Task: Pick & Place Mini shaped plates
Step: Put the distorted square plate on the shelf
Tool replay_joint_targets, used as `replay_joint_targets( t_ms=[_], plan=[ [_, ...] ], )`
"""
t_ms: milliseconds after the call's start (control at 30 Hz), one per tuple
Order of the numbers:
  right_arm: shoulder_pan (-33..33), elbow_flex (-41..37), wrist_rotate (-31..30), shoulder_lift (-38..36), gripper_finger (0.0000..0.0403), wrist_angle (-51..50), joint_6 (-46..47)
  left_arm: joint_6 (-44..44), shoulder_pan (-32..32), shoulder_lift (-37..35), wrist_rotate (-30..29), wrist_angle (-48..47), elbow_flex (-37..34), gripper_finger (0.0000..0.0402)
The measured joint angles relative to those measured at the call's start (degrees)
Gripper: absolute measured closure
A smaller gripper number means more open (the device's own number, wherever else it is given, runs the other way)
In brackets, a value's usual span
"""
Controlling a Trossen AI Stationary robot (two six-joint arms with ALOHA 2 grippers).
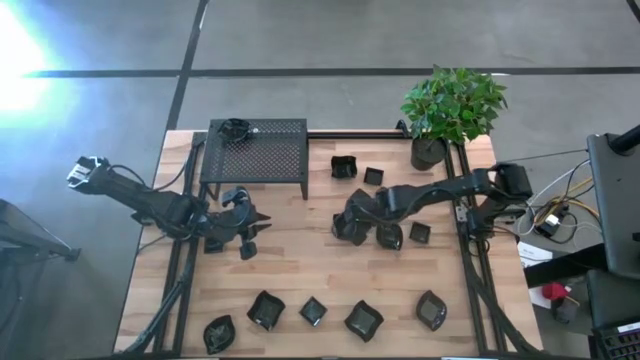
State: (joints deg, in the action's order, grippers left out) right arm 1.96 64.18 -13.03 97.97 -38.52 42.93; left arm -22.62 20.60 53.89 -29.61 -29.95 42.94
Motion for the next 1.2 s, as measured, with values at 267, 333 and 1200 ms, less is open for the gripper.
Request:
replay_joint_targets(
  t_ms=[267, 333, 1200],
  plan=[
    [-0.68, 2.11, 0.08, 3.21, 0.0284, -2.12, -0.72, 0.01, 0.0, 0.0, 0.0, -0.02, 0.0, 0.0323],
    [-0.88, 1.79, 0.33, 3.34, 0.0285, -2.25, -0.4, 0.03, 0.0, 0.0, 0.02, 0.0, 0.0, 0.0323],
    [-1.88, -2.42, 3.25, 4.27, 0.0303, 3.59, -0.67, -0.04, 0.0, 0.0, 0.02, 0.43, 0.0, 0.0323]
  ],
)
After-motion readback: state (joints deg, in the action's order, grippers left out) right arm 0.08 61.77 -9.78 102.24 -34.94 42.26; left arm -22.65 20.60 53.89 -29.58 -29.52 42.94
